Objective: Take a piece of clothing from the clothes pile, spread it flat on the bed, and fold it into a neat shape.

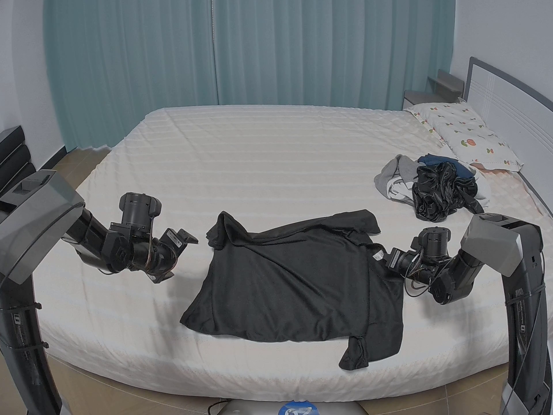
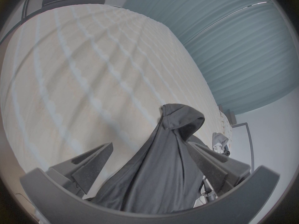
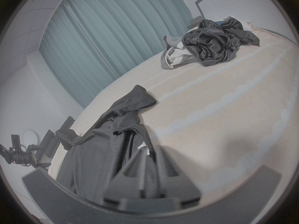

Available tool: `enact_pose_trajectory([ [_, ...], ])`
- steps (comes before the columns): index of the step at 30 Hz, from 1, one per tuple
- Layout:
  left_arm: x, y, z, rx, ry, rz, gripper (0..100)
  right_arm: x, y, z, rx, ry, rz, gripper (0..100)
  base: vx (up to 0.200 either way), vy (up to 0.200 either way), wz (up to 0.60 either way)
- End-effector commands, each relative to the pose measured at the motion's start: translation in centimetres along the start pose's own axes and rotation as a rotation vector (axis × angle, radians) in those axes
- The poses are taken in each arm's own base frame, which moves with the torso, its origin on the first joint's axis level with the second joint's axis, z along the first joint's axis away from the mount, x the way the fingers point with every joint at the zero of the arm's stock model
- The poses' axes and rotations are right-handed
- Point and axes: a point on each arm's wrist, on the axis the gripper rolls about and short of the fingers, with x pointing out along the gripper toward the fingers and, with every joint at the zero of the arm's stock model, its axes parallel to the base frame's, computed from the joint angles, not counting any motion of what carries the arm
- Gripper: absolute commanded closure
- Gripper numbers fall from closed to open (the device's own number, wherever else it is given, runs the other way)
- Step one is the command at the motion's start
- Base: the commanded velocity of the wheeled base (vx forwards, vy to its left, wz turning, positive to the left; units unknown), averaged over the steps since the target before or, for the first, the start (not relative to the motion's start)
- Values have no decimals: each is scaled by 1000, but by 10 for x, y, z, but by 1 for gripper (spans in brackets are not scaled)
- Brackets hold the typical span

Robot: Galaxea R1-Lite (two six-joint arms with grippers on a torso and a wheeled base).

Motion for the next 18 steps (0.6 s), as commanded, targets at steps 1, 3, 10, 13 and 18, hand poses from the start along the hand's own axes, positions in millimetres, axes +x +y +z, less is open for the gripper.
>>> enact_pose_trajectory([
  [1,-19,1,-11,9,11,-3,0,-7,-13,18,35,-46,-22,100,0,0,0],
  [3,-22,9,-22,18,21,-1,0,-16,-19,37,69,-92,-33,100,0,0,0],
  [10,-22,25,-42,40,24,-26,0,-26,-32,49,97,-120,-58,100,0,0,0],
  [13,-22,29,-51,46,33,-25,0,-26,-36,50,97,-138,-58,100,0,0,0],
  [18,-24,35,-63,57,64,-5,0,-28,-33,49,92,-162,-43,0,0,0,0],
])
